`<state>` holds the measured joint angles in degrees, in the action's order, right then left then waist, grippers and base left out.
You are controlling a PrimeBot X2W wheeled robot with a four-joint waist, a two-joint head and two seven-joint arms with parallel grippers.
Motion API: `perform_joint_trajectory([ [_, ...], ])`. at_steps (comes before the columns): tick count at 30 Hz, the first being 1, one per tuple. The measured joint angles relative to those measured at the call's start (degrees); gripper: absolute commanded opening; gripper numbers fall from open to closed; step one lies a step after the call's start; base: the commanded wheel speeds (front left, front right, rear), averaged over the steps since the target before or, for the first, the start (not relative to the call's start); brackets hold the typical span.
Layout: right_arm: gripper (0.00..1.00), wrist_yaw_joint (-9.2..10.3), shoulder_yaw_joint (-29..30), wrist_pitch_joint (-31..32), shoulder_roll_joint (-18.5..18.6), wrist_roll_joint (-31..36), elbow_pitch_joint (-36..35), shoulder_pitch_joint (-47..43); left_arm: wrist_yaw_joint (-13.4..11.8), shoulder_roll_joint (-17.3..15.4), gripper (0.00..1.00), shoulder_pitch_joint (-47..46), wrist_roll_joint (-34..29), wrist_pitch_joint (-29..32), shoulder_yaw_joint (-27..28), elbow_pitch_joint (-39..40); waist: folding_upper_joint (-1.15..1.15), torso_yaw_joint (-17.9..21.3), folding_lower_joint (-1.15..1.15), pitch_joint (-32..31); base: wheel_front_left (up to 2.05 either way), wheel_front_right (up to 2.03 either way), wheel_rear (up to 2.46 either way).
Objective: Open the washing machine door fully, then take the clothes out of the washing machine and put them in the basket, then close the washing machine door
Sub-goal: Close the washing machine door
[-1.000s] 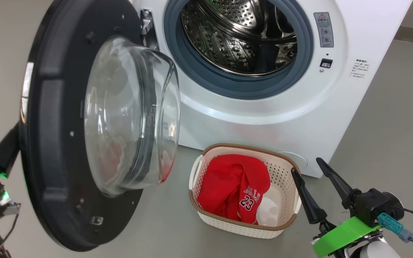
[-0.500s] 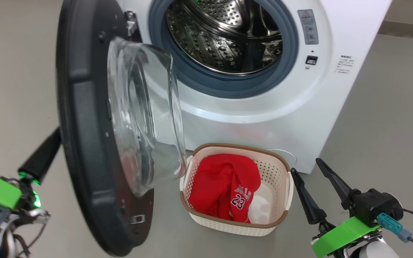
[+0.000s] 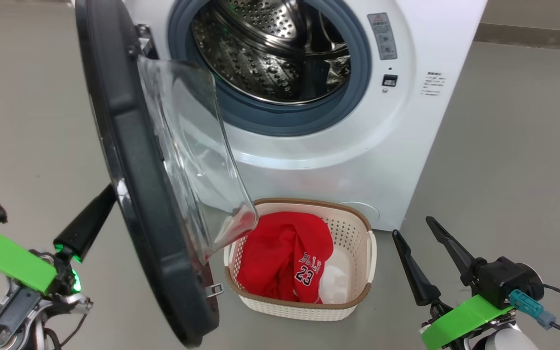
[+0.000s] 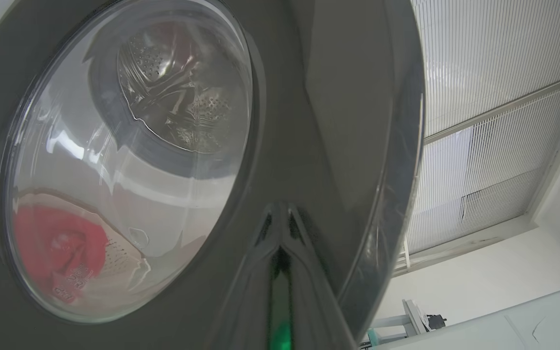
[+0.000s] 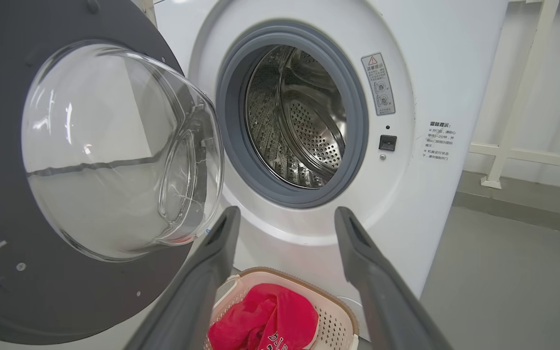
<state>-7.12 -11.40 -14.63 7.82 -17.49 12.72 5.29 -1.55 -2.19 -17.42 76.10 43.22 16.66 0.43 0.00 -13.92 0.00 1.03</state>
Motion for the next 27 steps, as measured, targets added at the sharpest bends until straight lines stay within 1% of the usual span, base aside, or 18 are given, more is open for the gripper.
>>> perform_joint_trajectory([
  [13,1.0,0.0,-0.07,0.0,0.01,-0.08,0.1,-0.01,0.09,0.02,0.0,0.13,0.71,-0.97,-1.1,-0.69,0.0,2.71,0.0,-0.1,0.0,0.0,0.0],
  [17,1.0,0.0,0.02,0.0,0.0,-0.08,0.1,-0.01,2.13,-0.01,0.0,1.41,1.01,-1.96,-0.56,-0.58,0.0,3.02,0.0,-0.08,0.0,0.0,0.0],
  [18,1.0,0.0,0.05,0.0,-0.01,-0.08,0.1,-0.01,2.26,-0.11,0.0,1.79,0.57,-2.67,-0.34,-0.57,0.0,3.05,0.0,-0.14,0.0,0.0,0.0],
  [19,1.0,0.0,0.08,0.0,-0.02,-0.08,0.11,-0.01,2.92,-0.34,0.16,2.22,-0.58,-3.76,-0.18,-0.56,0.0,3.07,0.0,-0.2,0.0,0.0,0.0],
  [20,1.0,0.0,0.12,0.0,-0.03,-0.08,0.11,-0.01,3.46,-0.55,0.49,2.56,-2.03,-5.04,-0.11,-0.51,0.0,3.08,0.0,-0.26,0.0,0.0,0.0],
  [21,1.0,0.0,0.16,0.0,-0.09,-0.08,0.11,-0.02,4.27,-0.76,1.0,2.92,-3.79,-6.35,-0.18,-0.23,0.0,3.07,0.0,-0.28,0.0,0.0,0.0],
  [24,1.0,0.0,0.32,0.0,-0.42,-0.08,0.15,-0.02,6.49,-1.79,1.0,4.26,-9.67,-11.02,-0.62,0.13,0.0,3.05,0.01,-0.3,0.0,0.0,0.0],
  [27,1.0,0.0,0.36,0.0,-0.62,-0.08,0.22,-0.02,7.69,-3.1,1.0,5.95,-16.72,-17.3,-1.48,0.11,0.0,3.1,0.0,-0.36,0.0,0.0,0.0],
])
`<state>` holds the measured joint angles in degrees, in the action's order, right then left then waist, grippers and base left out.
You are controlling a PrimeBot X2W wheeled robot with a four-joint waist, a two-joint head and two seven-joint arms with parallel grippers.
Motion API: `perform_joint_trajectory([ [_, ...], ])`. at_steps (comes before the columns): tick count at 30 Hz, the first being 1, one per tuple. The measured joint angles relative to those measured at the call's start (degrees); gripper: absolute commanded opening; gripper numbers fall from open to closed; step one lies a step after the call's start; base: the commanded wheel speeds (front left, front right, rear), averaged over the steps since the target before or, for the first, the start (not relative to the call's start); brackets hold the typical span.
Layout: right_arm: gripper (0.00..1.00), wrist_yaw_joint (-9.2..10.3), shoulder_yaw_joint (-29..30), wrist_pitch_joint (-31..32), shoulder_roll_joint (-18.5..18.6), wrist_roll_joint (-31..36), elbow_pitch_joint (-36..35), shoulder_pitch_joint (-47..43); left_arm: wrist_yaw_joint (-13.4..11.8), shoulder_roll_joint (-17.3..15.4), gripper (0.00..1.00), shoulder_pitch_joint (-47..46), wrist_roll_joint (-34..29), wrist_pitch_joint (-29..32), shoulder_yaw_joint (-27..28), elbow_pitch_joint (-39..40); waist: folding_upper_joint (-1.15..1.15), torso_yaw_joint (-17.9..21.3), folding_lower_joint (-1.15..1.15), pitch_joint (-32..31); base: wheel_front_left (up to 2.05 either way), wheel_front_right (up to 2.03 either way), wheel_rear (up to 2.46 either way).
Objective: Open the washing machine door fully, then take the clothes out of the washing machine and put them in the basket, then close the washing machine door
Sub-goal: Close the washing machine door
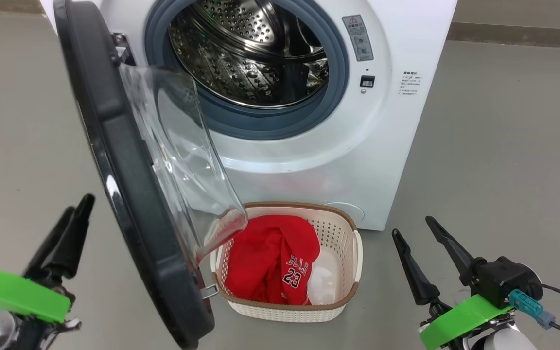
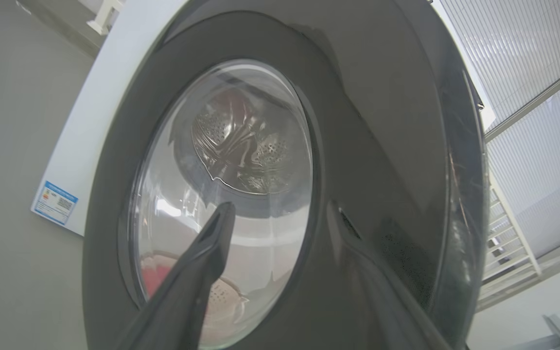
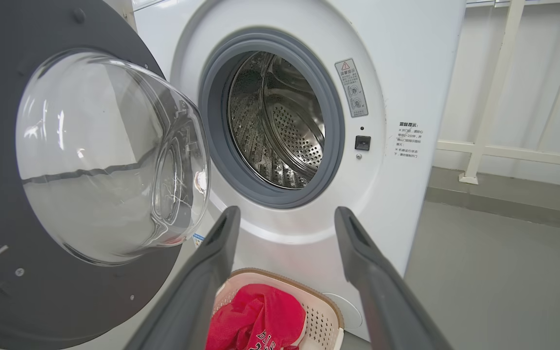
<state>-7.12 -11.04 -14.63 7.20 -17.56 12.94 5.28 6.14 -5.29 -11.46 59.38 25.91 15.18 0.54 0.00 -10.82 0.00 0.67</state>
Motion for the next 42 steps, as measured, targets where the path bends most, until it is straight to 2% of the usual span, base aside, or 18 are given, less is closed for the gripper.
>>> perform_joint_trajectory([
  [4,1.0,0.0,0.23,0.0,-0.05,0.0,0.05,0.01,0.56,-2.45,1.0,2.27,-10.11,-10.11,-2.7,-0.65,0.0,0.21,0.0,-0.13,0.0,0.0,0.0],
  [9,1.0,0.0,0.57,0.0,-0.2,0.0,0.12,0.0,1.02,-5.22,1.0,5.56,-17.02,-20.62,-8.44,-2.52,0.0,0.72,0.0,-0.43,0.0,0.0,0.0],
  [13,1.0,0.0,0.71,0.0,-0.32,-0.04,0.14,0.0,1.03,-7.87,1.0,7.81,-23.54,-29.94,-10.0,-5.41,0.0,1.26,0.0,-0.68,0.0,0.0,0.0],
  [17,1.0,0.0,0.96,0.0,-0.37,-0.08,0.12,-0.01,0.79,-8.54,1.0,8.59,-29.84,-37.0,-10.61,-8.51,0.0,1.68,0.0,-0.97,0.0,0.0,0.0],
  [22,1.0,0.0,1.14,0.0,-0.57,-0.08,0.11,-0.04,-1.22,-8.28,1.0,9.25,-35.9,-39.91,-11.25,-11.24,0.0,2.01,0.0,-1.23,0.0,0.0,0.0],
  [27,1.0,0.0,1.19,0.0,-0.73,-0.08,0.11,-0.05,-2.11,-7.44,1.0,9.42,-38.46,-40.21,-11.03,-11.94,0.0,2.14,0.0,-1.34,0.0,0.0,0.0],
  [30,1.0,0.0,1.19,0.0,-0.86,-0.08,0.07,-0.06,-2.08,-5.6,1.0,10.14,-39.07,-40.22,-10.0,-10.79,0.0,2.35,0.0,-1.35,0.0,0.0,0.0],
  [42,1.0,0.0,1.26,0.0,-0.92,-0.08,0.07,-0.07,-1.58,-1.62,1.0,12.68,-45.58,-40.22,-6.97,-9.82,0.0,2.43,0.0,-1.4,0.0,0.0,0.0],
])
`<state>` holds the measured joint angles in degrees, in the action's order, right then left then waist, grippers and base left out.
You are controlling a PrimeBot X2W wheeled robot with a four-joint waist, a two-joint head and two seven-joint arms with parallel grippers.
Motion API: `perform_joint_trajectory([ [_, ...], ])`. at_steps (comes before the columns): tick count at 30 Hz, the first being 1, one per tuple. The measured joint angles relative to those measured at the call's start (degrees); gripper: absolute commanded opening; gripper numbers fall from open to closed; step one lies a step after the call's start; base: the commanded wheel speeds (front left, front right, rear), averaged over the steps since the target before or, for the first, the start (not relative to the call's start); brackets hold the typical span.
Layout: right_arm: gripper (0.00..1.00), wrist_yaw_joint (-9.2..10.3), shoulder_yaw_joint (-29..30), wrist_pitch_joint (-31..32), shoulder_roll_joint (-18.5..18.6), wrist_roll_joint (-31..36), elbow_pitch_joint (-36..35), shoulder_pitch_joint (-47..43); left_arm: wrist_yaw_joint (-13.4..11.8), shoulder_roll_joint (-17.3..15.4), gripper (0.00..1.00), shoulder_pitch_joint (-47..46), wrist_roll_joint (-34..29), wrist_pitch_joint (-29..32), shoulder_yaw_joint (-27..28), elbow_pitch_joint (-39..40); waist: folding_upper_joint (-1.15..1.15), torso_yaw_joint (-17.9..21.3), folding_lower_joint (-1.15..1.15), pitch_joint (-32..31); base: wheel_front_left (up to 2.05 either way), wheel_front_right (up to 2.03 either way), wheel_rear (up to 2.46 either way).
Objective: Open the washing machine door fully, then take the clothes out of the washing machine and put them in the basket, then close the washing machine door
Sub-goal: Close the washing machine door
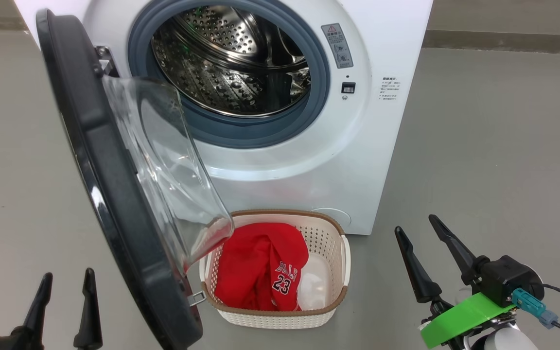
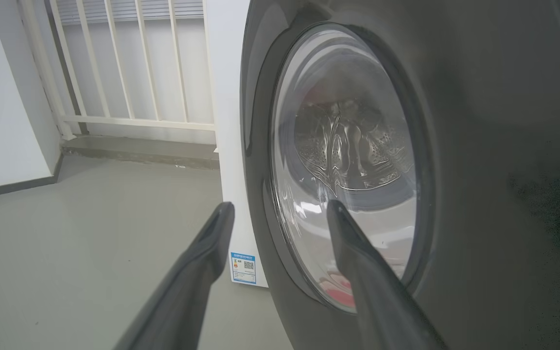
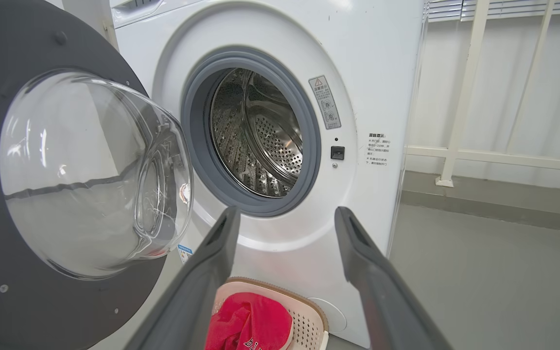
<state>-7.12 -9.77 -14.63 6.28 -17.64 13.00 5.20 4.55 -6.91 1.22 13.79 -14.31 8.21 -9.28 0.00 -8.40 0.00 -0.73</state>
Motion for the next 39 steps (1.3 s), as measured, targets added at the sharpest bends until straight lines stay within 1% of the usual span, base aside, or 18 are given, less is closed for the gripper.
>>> perform_joint_trajectory([
  [3,1.0,0.0,0.0,0.0,-0.01,0.0,-0.01,-0.01,0.15,0.78,1.0,0.01,-0.42,0.0,0.58,0.02,0.0,-0.03,0.0,0.02,0.0,0.0,0.0],
  [7,1.0,0.0,-0.02,0.0,-0.01,0.0,-0.01,-0.01,1.02,1.2,1.0,0.01,-1.82,0.0,1.0,0.02,0.0,-0.13,0.0,0.17,0.0,0.0,0.0],
  [11,1.0,0.0,-0.08,0.0,0.01,-0.02,-0.01,-0.01,1.54,2.22,1.0,0.01,-1.86,0.0,1.57,-0.1,0.0,-0.1,0.0,0.34,0.0,0.0,0.0],
  [21,1.0,0.0,-0.03,0.0,0.03,-0.02,0.07,-0.02,2.04,2.7,1.0,0.01,-3.27,0.0,2.64,-0.18,0.0,-0.35,0.0,0.27,0.0,0.0,0.0],
  [36,1.0,0.0,0.01,0.0,-0.01,-0.02,0.08,-0.03,2.36,3.98,1.0,0.01,-3.1,0.0,3.23,-0.34,0.0,-0.53,0.0,0.09,0.0,0.0,0.0],
  [37,1.0,0.0,0.03,0.0,-0.01,-0.02,0.1,-0.03,2.54,4.03,0.81,0.01,-2.26,0.0,3.18,-0.59,0.0,-0.53,0.0,0.07,0.0,0.0,0.0],
  [39,1.0,0.0,0.04,0.0,-0.02,-0.02,0.25,-0.04,2.54,4.15,0.01,-0.02,-0.08,0.0,3.11,-1.0,0.0,-0.51,0.0,0.02,0.0,0.0,0.0],
])
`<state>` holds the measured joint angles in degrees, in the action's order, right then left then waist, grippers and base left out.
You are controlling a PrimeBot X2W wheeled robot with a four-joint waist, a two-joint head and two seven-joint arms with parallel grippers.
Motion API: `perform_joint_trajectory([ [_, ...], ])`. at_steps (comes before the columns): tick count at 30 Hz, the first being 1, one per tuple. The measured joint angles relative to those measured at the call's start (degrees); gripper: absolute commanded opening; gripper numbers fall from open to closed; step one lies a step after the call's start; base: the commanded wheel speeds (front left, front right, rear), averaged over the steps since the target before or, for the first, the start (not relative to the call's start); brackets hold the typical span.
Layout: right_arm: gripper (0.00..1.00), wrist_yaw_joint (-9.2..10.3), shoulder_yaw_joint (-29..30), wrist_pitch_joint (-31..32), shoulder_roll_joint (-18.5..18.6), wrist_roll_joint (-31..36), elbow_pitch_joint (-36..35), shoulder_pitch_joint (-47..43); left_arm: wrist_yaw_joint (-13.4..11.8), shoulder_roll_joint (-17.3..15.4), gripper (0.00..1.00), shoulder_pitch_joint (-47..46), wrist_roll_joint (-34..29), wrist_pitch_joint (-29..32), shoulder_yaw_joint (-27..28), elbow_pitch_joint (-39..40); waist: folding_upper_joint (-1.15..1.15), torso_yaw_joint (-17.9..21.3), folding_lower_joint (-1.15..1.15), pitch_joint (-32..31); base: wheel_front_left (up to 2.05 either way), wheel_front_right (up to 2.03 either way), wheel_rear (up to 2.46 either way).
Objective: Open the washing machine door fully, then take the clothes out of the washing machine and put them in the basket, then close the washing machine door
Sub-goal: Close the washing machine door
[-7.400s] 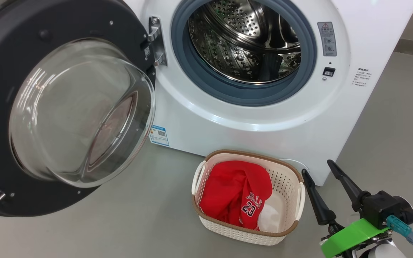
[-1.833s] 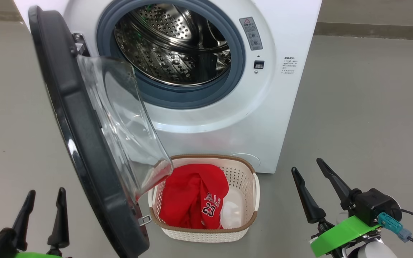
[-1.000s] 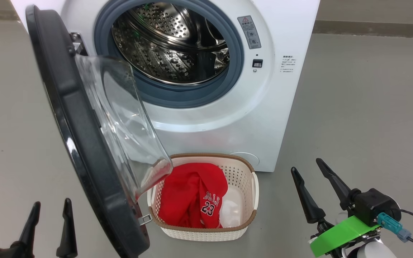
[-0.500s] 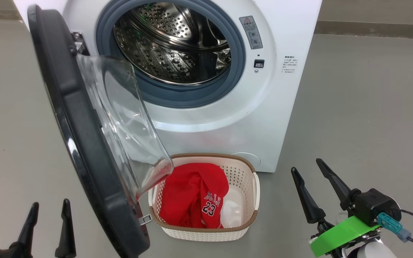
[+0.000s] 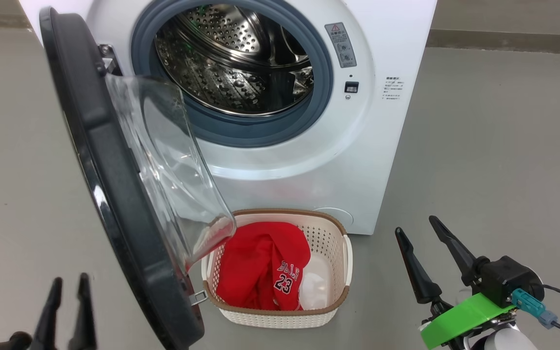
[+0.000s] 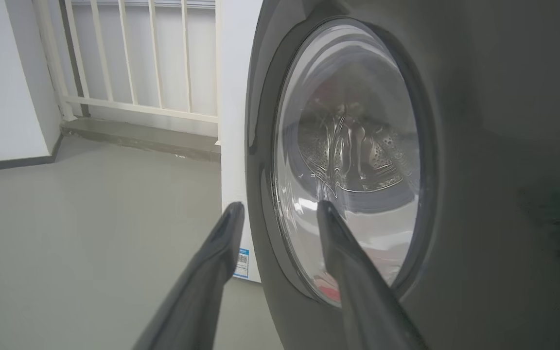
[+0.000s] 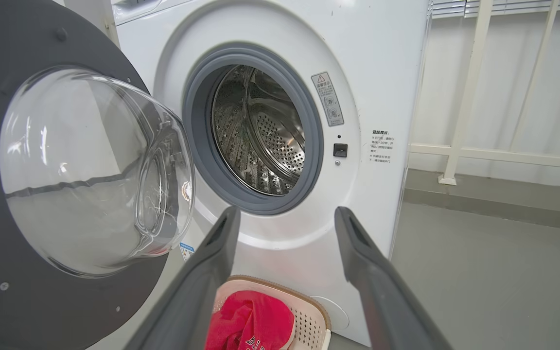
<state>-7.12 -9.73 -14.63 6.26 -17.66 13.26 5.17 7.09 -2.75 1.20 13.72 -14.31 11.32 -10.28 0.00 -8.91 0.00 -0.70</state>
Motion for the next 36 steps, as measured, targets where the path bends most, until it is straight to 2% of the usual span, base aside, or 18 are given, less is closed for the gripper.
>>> perform_joint_trajectory([
  [3,1.0,0.0,0.05,0.0,-0.01,-0.01,0.29,-0.02,0.01,0.03,0.0,-0.28,5.17,0.0,-0.05,-0.08,0.0,-0.02,0.0,-0.06,0.0,0.0,0.0],
  [6,1.0,0.0,0.13,0.0,-0.03,-0.03,0.42,-0.05,0.02,0.27,0.0,-2.06,14.95,0.3,0.21,0.76,0.0,-0.11,0.0,-0.05,0.0,0.0,0.0],
  [9,1.0,0.0,0.11,0.0,-0.05,-0.04,0.6,-0.07,0.04,0.44,0.0,-5.21,29.73,3.71,0.94,3.18,0.0,-0.16,0.0,-0.07,0.0,0.0,0.0],
  [14,1.0,0.0,-0.02,0.0,-0.04,-0.29,0.97,-0.07,-0.33,0.6,0.0,-8.77,52.61,14.84,5.16,7.22,0.0,0.05,0.0,-0.07,0.0,0.0,0.0],
  [15,1.0,0.0,-0.01,0.0,-0.04,-0.41,1.02,-0.07,-1.78,0.62,0.0,-9.37,56.65,17.13,6.02,8.01,0.0,0.15,0.0,-0.07,0.0,0.0,0.0],
  [16,1.0,0.0,-0.01,0.0,-0.04,-0.41,1.02,-0.07,-1.78,0.62,0.0,-9.37,56.65,17.13,6.02,8.01,0.0,0.15,0.0,-0.07,0.0,0.0,0.0],
  [18,1.0,0.0,-0.04,0.0,-0.05,-0.41,1.21,-0.07,-6.9,0.67,0.0,-11.03,68.54,24.46,7.32,10.63,0.0,0.46,0.0,-0.04,0.0,0.0,0.0],
  [20,1.0,0.0,-0.09,0.0,-0.04,-0.41,1.3,-0.07,-10.45,0.86,0.0,-11.68,75.78,29.08,7.31,13.15,0.0,0.68,0.0,0.0,0.0,0.0,0.0],
  [21,1.0,0.0,-0.13,0.0,-0.03,-0.41,1.36,-0.07,-12.11,0.94,0.0,-11.78,77.6,30.67,7.31,14.73,0.0,0.79,0.0,0.03,0.0,0.0,0.0],
  [22,1.0,0.0,-0.13,0.0,-0.03,-0.41,1.36,-0.07,-12.11,0.94,0.0,-11.78,77.6,30.67,7.31,14.73,0.0,0.79,0.0,0.03,0.0,0.0,0.0],
  [25,1.0,0.0,-0.22,0.0,0.0,-0.48,1.44,-0.07,-16.29,0.53,0.0,-11.76,79.15,32.96,7.25,19.29,0.0,1.2,0.0,0.27,0.0,0.0,0.0],
  [34,1.0,0.0,-0.49,0.0,0.27,-0.57,1.6,-0.06,-20.25,-0.05,0.0,-11.51,77.56,34.34,5.11,21.91,0.0,2.27,0.0,0.52,0.0,0.0,0.0],
  [36,1.0,0.0,-0.54,0.0,0.32,-0.57,1.59,-0.06,-20.25,-0.09,0.0,-11.32,77.14,34.42,4.77,21.91,0.0,2.53,0.0,0.62,0.0,0.0,0.0],
])
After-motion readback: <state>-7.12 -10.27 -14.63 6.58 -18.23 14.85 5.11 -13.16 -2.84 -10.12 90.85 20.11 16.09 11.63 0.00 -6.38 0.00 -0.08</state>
